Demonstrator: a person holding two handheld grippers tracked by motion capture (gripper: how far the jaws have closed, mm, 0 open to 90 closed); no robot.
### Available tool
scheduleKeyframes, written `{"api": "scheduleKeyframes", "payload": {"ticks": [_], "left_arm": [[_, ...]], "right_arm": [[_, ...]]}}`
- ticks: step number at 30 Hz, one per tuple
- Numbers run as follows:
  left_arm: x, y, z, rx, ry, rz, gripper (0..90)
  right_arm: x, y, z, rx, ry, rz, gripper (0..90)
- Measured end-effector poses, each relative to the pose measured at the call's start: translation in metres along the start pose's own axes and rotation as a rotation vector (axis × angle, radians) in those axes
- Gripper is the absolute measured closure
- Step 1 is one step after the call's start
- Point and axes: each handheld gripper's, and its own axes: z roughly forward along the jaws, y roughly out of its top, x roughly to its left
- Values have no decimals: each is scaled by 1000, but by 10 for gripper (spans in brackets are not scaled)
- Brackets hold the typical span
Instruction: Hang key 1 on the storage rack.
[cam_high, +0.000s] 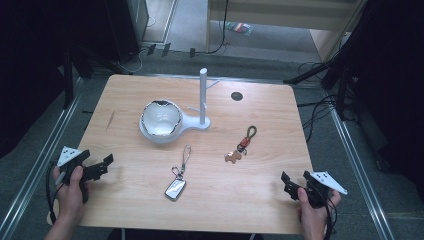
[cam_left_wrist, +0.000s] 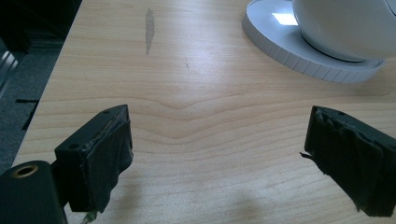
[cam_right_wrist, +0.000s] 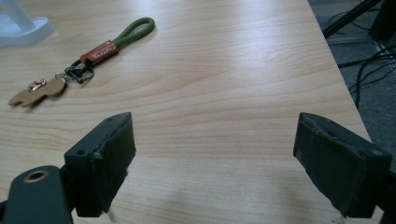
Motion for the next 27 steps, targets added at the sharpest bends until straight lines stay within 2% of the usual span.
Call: {"api": "scheduleKeyframes", "payload": {"ticks": [5, 8, 10, 13, 16, 17, 22, 23, 25, 27], "left_arm": [[1, 0, 0, -2, -1, -2, 80], [1, 0, 0, -6, -4, -6, 80], [2, 0, -1, -5, -8, -11, 80], [2, 0, -1, -4, -6, -9, 80], [1, 0, -1, -5, -5, -9, 80], [2, 0, -1, -4, -6, -10, 80], [1, 0, 0, -5, -5, -11, 80], [1, 0, 0, -5, -5, -11, 80], [2, 0, 0, -4, -6, -9, 80], [2, 0, 0, -4, -6, -10, 80]], "right_arm": [[-5, 4, -4, 8, 13, 29, 142], [-6, 9, -8, 25, 11, 43, 152], [-3, 14, -11, 57, -6, 43, 168], [3, 19, -11, 86, -15, 14, 183], [7, 23, -9, 108, 6, 8, 185], [13, 27, -6, 143, 8, -16, 215], [26, 35, 1, 205, 17, -73, 226], [26, 35, 1, 205, 17, -73, 226], [33, 42, 6, 247, 18, -98, 235], [37, 46, 8, 270, 12, -97, 272]]}}
